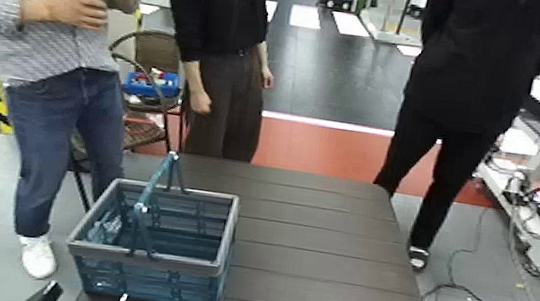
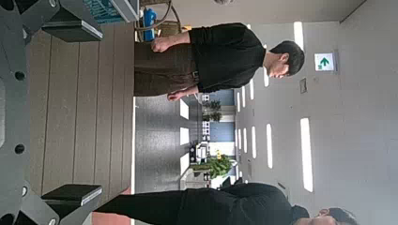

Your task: Grasp the handle of the crate.

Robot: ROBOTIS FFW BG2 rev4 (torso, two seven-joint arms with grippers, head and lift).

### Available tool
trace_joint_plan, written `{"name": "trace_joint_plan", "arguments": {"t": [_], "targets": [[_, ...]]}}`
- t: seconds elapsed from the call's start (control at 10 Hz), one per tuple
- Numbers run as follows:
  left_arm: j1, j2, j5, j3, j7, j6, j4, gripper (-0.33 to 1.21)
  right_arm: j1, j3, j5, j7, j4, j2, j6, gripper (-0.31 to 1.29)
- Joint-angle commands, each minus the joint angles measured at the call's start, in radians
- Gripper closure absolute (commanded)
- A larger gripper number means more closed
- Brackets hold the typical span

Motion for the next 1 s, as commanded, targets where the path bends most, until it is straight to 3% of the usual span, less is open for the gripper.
{"name": "trace_joint_plan", "arguments": {"t": [0.1,0.4,0.6,1.0], "targets": [[-0.007,-0.003,0.002,0.003,-0.002,0.001,0.004,0.10,-0.002,0.004,-0.004,0.000,0.006,0.005,-0.001,0.15],[-0.024,-0.011,0.018,0.015,-0.015,0.015,0.012,0.10,-0.007,0.007,-0.004,0.000,0.009,0.007,-0.005,0.15],[-0.056,-0.026,0.042,0.069,-0.046,0.037,0.018,0.10,-0.015,0.008,-0.007,0.000,0.017,0.005,-0.008,0.15],[-0.168,0.043,0.288,0.090,-0.094,0.290,0.020,0.10,-0.022,0.010,-0.012,0.000,0.029,0.007,-0.015,0.15]]}}
